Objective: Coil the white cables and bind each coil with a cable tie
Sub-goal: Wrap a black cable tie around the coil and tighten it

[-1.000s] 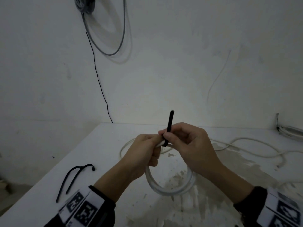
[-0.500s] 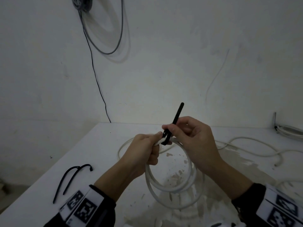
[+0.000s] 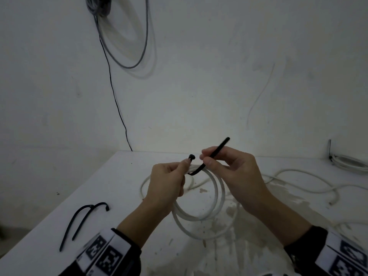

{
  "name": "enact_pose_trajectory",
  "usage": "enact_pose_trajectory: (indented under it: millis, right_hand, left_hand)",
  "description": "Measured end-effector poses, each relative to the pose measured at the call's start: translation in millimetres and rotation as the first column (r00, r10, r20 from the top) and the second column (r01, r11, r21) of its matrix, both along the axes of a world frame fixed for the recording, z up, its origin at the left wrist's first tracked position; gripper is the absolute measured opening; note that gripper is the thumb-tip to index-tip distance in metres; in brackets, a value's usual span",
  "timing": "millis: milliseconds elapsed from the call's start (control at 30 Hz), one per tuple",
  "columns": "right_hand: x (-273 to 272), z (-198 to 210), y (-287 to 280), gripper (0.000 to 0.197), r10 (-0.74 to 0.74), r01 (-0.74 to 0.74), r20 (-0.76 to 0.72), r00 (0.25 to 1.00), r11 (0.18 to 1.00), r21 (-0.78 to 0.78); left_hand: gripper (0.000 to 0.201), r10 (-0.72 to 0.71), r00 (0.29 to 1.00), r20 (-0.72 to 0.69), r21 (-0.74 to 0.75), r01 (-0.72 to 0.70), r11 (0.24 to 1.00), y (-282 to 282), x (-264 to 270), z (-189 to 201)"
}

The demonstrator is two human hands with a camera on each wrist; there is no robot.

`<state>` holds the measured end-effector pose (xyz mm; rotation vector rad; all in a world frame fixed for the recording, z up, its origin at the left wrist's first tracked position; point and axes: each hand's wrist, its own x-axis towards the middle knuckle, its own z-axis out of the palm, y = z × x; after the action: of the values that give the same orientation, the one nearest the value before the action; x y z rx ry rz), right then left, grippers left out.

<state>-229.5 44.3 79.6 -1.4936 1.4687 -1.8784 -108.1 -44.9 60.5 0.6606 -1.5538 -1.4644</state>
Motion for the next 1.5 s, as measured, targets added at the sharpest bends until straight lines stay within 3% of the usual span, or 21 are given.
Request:
enact_pose_trajectory:
  millis: [133,200,267,333,400,433,500,567,700,833,1000,1200,1367,1500]
  right_hand:
    - [-8,-7,7,0.038,0.001,0.037,-0.26,0.966,0.989,0.14]
    - [-17,-16,8,0.046,-0.156,0.221,-0.373,0.915,0.966,0.138]
    - [-22,-28,8,0.048,-0.346,0.432,-0.377,0.859,0.885,0.173]
    - [-22,-36,6,0.055,-0.409,0.486,-0.263,0.874,0.746,0.455]
    - [-16,-47,4,0.063,-0.378,0.239,0.04,0.925,0.658,0.714]
    - [-13,-51,2,0.059,-0.352,0.069,0.244,0.904,0.681,0.729]
    - [-9,-53,1,0.035,-0.253,-0.168,0.601,0.758,0.814,0.556]
    - [-10,-49,-1,0.021,-0.162,-0.156,0.691,0.705,0.914,0.374]
    - [-14,-30,-2,0.019,-0.14,-0.058,0.546,0.826,0.942,0.329]
    - [-14,-21,-3,0.02,-0.091,-0.057,0.457,0.885,0.953,0.299]
    - [-11,-22,0,0.024,0.039,-0.144,0.561,0.827,0.979,0.145]
    - [-10,-24,1,0.03,0.21,-0.325,0.678,0.705,0.944,0.046]
    - [-10,-25,0,0.025,0.168,-0.243,0.52,0.838,0.967,0.078]
    - [-16,-27,5,0.025,0.204,-0.265,0.493,0.846,0.963,0.056]
  left_hand:
    - [0.035,0.133,0.987,-0.092,0.013,-0.132,0.991,-9,1,1]
    - [0.036,0.183,0.971,-0.151,0.042,-0.179,0.983,-14,3,3]
    - [0.033,0.231,0.951,-0.205,0.093,-0.216,0.972,-18,5,7]
    - [0.03,0.271,0.927,-0.258,0.147,-0.24,0.96,-21,6,11]
    - [0.028,0.295,0.903,-0.311,0.202,-0.241,0.949,-21,5,14]
    - [0.028,0.3,0.895,-0.329,0.219,-0.237,0.947,-21,4,15]
    - [0.027,0.295,0.892,-0.343,0.223,-0.227,0.948,-18,1,15]
    - [0.027,0.27,0.899,-0.345,0.204,-0.209,0.956,-16,1,13]
    - [0.035,0.156,0.939,-0.306,0.131,-0.12,0.984,-12,4,4]
    - [0.033,0.097,0.958,-0.269,0.085,-0.077,0.993,-7,5,-3]
    - [0.038,0.051,0.969,-0.243,0.086,-0.031,0.996,-2,3,-4]
    - [0.041,-0.01,0.977,-0.215,0.055,0.022,0.998,4,3,-4]
    - [0.037,-0.073,0.982,-0.176,0.002,0.074,0.997,7,4,-1]
    - [0.041,-0.159,0.986,-0.06,0.026,0.16,0.987,3,7,0]
